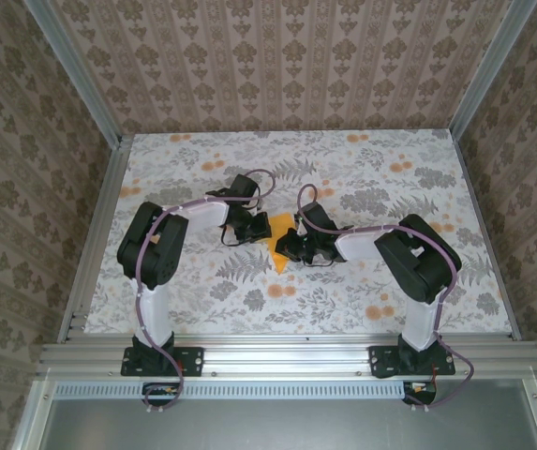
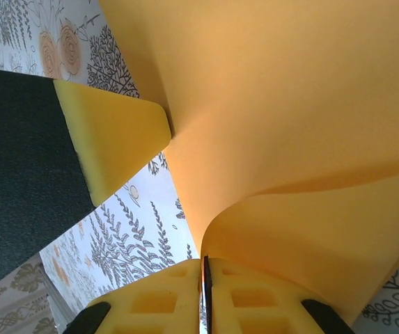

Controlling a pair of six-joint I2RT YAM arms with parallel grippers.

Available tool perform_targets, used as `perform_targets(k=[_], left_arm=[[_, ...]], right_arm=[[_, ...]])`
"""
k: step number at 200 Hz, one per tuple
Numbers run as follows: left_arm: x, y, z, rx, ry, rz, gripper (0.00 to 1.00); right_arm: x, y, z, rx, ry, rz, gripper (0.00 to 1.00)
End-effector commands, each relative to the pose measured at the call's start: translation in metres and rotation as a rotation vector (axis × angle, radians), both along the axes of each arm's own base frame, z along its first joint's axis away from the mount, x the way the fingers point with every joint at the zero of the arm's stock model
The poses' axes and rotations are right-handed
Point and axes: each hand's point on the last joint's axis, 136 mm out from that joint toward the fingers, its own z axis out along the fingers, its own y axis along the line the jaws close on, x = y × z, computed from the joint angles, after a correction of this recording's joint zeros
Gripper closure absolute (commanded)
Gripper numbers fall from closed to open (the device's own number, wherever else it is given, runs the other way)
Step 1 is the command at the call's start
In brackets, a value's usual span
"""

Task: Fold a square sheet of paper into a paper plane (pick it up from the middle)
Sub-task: Third fold the triangle at the center of the table.

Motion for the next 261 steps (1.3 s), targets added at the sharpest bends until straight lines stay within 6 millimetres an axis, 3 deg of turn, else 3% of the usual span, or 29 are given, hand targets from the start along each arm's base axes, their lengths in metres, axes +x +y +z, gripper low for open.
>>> perform_targets(k=[1, 61, 101, 130, 149, 174, 193, 230, 261], left_arm=[[-0.017, 0.008, -0.021, 0.073, 0.063, -0.028, 0.9], [-0.017, 0.007, -0.02, 0.073, 0.06, -0.03, 0.9], [-0.015, 0.007, -0.01, 0.061, 0.046, -0.023, 0.9], [-0.008, 0.006, 0.005, 0.027, 0.024, -0.005, 0.89], [-0.005, 0.007, 0.013, -0.003, 0.015, 0.003, 0.89], [-0.005, 0.004, 0.024, -0.048, 0.002, -0.001, 0.88], [-0.01, 0.001, 0.032, -0.089, -0.006, -0.008, 0.88], [-0.026, -0.005, 0.047, -0.16, -0.021, -0.028, 0.88], [-0.042, -0.009, 0.042, -0.125, -0.012, -0.06, 0.89]], right_arm=[[-0.005, 0.0, -0.011, -0.011, 0.038, 0.017, 0.87], [-0.006, -0.001, -0.018, -0.018, 0.054, 0.007, 0.86], [-0.008, -0.003, -0.023, -0.026, 0.067, 0.003, 0.64], [-0.01, -0.007, -0.028, -0.031, 0.076, -0.005, 0.61], [-0.011, -0.009, -0.03, -0.034, 0.083, -0.01, 0.66], [-0.012, -0.012, -0.033, -0.04, 0.088, -0.015, 0.83], [-0.013, -0.015, -0.036, -0.054, 0.095, -0.018, 0.9], [-0.016, -0.018, -0.039, -0.076, 0.107, -0.012, 0.94], [-0.017, -0.02, -0.04, -0.086, 0.114, -0.014, 0.96]])
